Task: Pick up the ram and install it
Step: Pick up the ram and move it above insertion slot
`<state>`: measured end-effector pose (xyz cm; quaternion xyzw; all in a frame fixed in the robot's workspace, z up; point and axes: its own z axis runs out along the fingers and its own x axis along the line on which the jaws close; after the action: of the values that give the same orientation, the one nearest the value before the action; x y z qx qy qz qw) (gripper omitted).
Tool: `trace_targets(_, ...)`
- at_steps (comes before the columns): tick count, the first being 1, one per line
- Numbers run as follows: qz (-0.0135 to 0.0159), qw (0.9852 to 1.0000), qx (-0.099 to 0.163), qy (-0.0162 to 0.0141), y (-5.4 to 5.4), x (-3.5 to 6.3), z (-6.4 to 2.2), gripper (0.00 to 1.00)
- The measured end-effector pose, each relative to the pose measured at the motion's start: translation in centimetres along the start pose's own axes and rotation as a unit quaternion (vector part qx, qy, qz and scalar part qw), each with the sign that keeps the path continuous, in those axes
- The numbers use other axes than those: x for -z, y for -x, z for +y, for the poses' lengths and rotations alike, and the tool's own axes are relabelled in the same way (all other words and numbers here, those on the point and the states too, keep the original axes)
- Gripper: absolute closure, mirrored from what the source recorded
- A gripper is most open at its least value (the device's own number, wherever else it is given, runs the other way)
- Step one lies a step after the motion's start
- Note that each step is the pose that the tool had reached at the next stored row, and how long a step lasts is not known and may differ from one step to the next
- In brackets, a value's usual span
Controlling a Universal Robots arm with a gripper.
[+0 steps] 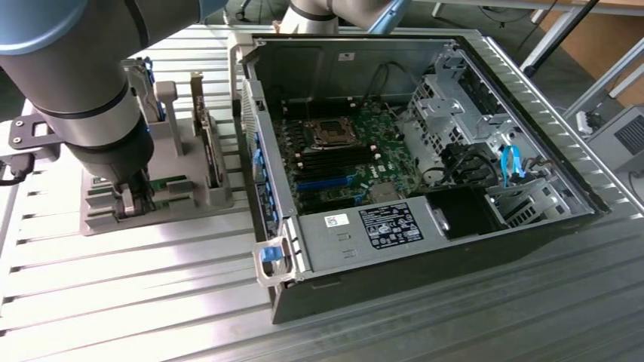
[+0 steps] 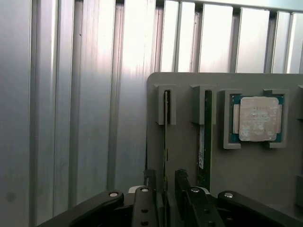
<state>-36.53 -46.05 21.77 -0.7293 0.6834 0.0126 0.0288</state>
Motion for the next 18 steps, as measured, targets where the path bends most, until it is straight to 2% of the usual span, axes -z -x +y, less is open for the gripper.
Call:
trace_targets(5, -0.0014, 1.0000, 0.000, -0.0002, 0.13, -0.34, 0.40, 0.71)
trace_targets(6, -0.0026, 1.0000, 0.000, -0.0002, 0.15, -0.81, 0.70, 0.71)
trace_targets(10, -0.0028, 1.0000, 0.000, -0.0002, 0.14, -0.87, 0.70, 0.71)
trace_targets(12, -0.0029, 1.0000, 0.000, -0.0004, 0.15, -0.76, 0.70, 0.89)
trace_targets(18, -0.0034, 1.0000, 0.000, -0.0003, 0.18, -0.23, 0.69, 0.89)
